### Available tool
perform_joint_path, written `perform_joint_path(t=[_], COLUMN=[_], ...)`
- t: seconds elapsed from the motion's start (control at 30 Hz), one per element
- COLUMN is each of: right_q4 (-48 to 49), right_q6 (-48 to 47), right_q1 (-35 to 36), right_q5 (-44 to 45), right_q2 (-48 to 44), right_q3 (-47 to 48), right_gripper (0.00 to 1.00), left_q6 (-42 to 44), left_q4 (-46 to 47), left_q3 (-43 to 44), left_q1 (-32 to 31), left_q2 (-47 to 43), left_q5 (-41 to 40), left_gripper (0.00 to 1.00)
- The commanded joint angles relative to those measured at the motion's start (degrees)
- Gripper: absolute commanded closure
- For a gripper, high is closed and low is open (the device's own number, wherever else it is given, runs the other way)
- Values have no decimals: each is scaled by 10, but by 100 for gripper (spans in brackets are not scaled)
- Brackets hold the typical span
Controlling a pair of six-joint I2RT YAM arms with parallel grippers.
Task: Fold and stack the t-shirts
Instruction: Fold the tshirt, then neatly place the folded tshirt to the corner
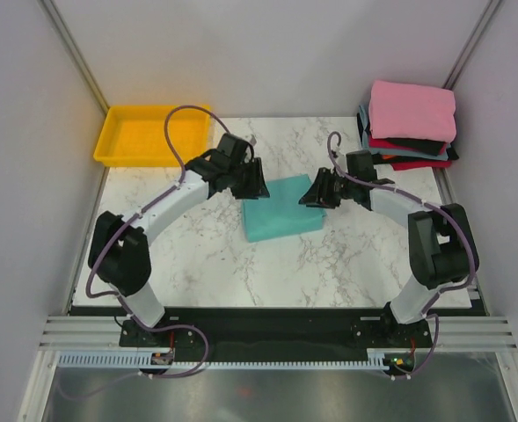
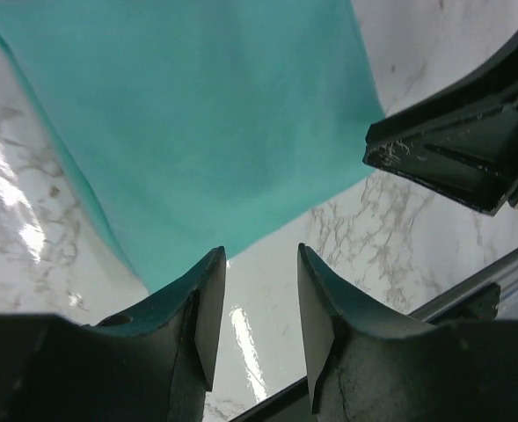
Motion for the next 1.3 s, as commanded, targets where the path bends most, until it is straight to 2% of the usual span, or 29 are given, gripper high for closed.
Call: perform_joint_path(t=[0.0,0.03,0.17,0.3,0.4,0.5,0.53,0.6,0.63,0.77,0.8,0.9,1.0,1.17,1.27], right_q4=[44,39,43,31,12,-21,-33,-76,-91,-134,-144,-157,-169,-205,-207], right_q6=[-6,-9,-18,-21,-21,-20,-21,-38,-45,-62,-67,-78,-92,-118,-108], right_q1=[-4,-5,-6,-6,-6,2,8,26,30,24,20,-5,-24,-37,-37], right_q5=[-29,-24,19,23,29,25,22,18,17,59,69,90,119,133,127], right_q2=[28,32,37,31,6,-37,-47,-74,-79,-90,-88,-55,-1,125,177], right_q3=[-58,-69,-123,-140,-145,-140,-132,-90,-74,17,29,73,117,207,218], right_gripper=[57,60,62,62,61,56,50,44,40,29,22,16,14,15,16], left_q6=[-41,-54,-69,-66,-62,-41,-34,-3,9,57,68,73,74,77,74], left_q4=[97,111,170,178,177,161,144,126,111,47,38,15,-10,-36,-51], left_q3=[-101,-122,-226,-260,-284,-285,-279,-256,-244,-136,-120,-91,-82,-123,-165], left_q1=[-23,-28,-35,-34,-33,-34,-34,-33,-34,-33,-34,-33,-33,-32,-29], left_q2=[-2,-2,8,40,25,-13,-23,-45,-46,-27,-26,-55,-86,-178,-240], left_q5=[41,46,20,17,3,-27,-35,-50,-51,-51,-50,-50,-56,-71,-79], left_gripper=[55,55,56,58,59,59,58,54,48,43,42,38,37,38,38])
